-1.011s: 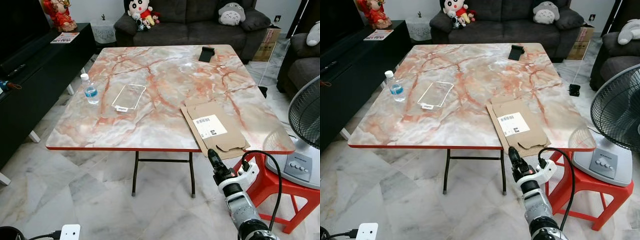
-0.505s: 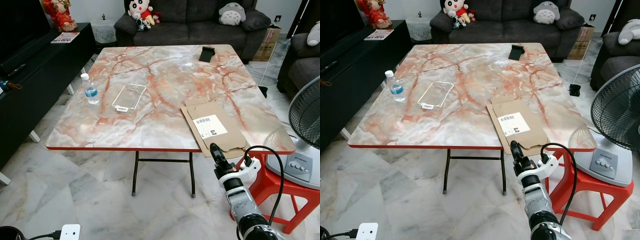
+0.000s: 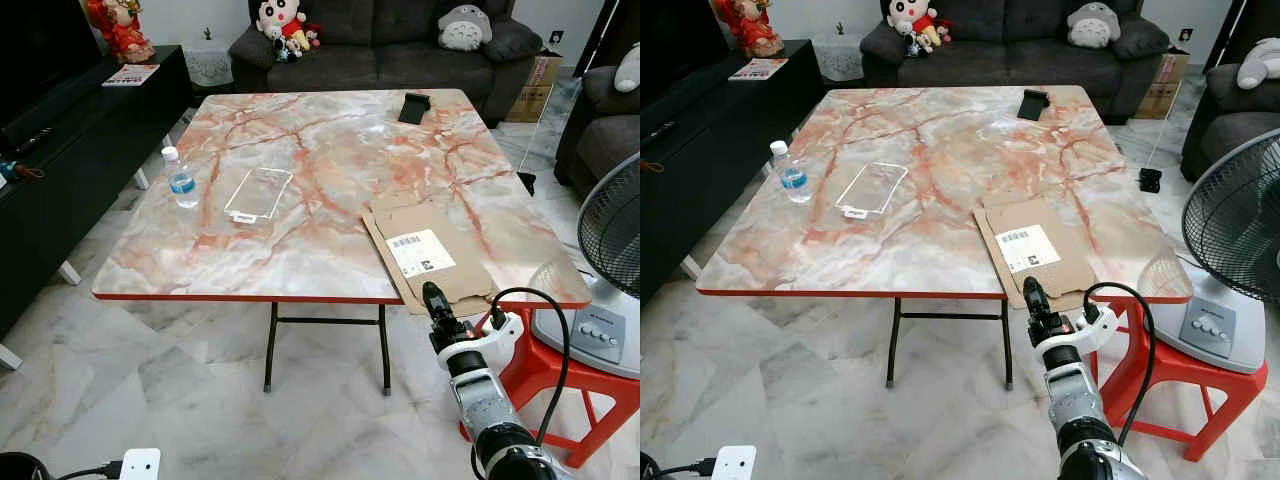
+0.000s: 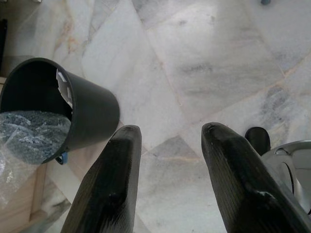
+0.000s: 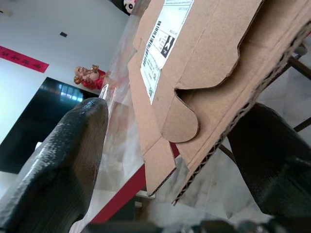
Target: Picking trash to rubbish bin
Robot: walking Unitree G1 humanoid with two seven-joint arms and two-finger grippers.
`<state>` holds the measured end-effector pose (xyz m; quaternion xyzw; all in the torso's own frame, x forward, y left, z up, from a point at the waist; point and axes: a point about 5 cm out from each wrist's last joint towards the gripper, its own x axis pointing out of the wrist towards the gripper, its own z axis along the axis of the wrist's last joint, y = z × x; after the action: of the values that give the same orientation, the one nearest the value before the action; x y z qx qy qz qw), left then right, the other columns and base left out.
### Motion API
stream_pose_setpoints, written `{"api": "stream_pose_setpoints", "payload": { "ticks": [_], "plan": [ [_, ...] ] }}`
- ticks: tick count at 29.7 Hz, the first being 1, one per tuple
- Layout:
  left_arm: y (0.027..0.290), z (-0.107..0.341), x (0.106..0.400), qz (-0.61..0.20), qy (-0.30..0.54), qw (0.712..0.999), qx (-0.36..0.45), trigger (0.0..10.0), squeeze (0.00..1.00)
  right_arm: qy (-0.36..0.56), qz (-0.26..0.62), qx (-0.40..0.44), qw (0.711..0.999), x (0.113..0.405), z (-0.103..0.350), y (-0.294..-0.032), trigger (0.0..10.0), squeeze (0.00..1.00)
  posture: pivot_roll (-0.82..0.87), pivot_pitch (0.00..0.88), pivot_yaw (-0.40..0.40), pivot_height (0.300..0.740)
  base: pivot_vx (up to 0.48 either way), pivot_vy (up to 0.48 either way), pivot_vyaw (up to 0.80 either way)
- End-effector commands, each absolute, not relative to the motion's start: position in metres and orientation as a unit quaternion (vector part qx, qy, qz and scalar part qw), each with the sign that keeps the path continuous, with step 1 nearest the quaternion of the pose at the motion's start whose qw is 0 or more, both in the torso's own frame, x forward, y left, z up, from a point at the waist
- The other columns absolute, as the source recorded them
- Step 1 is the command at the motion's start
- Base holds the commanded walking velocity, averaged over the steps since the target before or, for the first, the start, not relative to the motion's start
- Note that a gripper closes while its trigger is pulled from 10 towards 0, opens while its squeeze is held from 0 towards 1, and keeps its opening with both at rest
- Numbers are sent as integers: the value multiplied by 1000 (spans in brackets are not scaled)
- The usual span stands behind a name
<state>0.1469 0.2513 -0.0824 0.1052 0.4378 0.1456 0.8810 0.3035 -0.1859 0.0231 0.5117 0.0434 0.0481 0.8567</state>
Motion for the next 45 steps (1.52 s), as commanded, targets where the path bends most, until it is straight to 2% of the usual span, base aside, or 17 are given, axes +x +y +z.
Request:
{"api": "stream_pose_setpoints", "payload": {
  "ticks": [1, 31, 44, 45],
  "plan": [
    [252, -83, 145, 152, 445, 876, 103, 10000, 0, 42, 50, 512, 856, 307, 26, -183, 0, 0, 24, 14, 1, 740, 0, 0, 0],
    [251, -84, 145, 150, 447, 876, 105, 10000, 0, 62, 53, 502, 861, 303, 20, -178, 0, 0, 25, 13, -1, 740, 0, 0, 0],
    [252, -84, 145, 147, 448, 875, 108, 10000, 0, 93, 33, 493, 865, 290, 5, -178, 0, 0, 27, 15, 5, 740, 0, 0, 0],
    [252, -84, 145, 147, 448, 875, 108, 10000, 0, 98, 33, 488, 866, 288, 2, -177, 4431, 0, 27, 15, 8, 740, 0, 0, 0]
  ]
}}
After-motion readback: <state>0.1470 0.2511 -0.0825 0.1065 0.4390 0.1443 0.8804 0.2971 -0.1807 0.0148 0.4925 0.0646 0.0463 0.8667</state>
